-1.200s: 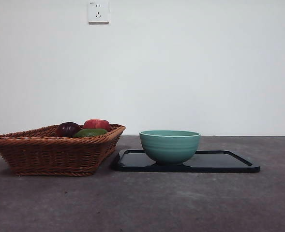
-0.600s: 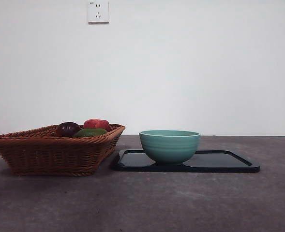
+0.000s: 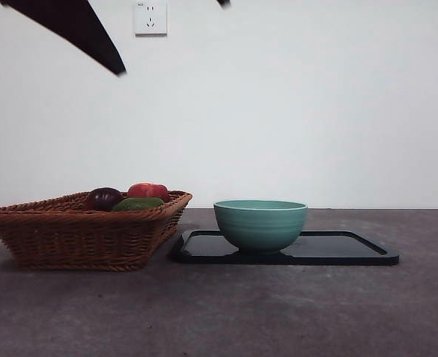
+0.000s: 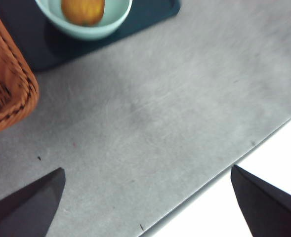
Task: Pick up the wifruite, put it on the bowl, pick up the plate, put it on desk
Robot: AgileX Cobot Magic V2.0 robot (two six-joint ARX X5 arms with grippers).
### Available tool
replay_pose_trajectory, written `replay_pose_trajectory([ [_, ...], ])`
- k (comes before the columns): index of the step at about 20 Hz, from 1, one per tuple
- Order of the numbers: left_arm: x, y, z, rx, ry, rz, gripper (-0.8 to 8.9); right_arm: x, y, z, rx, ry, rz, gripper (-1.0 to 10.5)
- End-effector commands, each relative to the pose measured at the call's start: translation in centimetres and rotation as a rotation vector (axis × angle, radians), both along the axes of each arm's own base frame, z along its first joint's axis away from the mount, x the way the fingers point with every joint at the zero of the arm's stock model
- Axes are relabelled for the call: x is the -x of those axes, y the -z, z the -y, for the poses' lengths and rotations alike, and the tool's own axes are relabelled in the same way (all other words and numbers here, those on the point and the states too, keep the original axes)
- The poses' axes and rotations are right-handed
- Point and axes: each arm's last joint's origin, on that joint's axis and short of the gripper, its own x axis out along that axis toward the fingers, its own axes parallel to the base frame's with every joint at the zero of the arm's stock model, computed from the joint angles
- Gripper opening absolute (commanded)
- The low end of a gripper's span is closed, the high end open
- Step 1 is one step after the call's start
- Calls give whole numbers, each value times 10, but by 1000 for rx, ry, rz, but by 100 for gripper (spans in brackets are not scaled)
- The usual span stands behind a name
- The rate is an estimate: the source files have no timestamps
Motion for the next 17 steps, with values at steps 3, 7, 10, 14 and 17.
replay_pose_trajectory([
  [3,-37,0,26,-87,2,-31,562,1,-3,0,-18,0,13,543],
  [7,-76,10,51,-164,29,-39,562,1,-3,0,-18,0,13,543],
  [10,-105,21,71,-203,39,-52,561,1,-3,0,-17,-1,14,543],
  [14,-137,34,96,-247,83,-41,560,1,-3,0,-15,-2,16,543],
  [17,-158,40,113,-288,97,-9,560,1,-3,0,-15,-2,16,543],
])
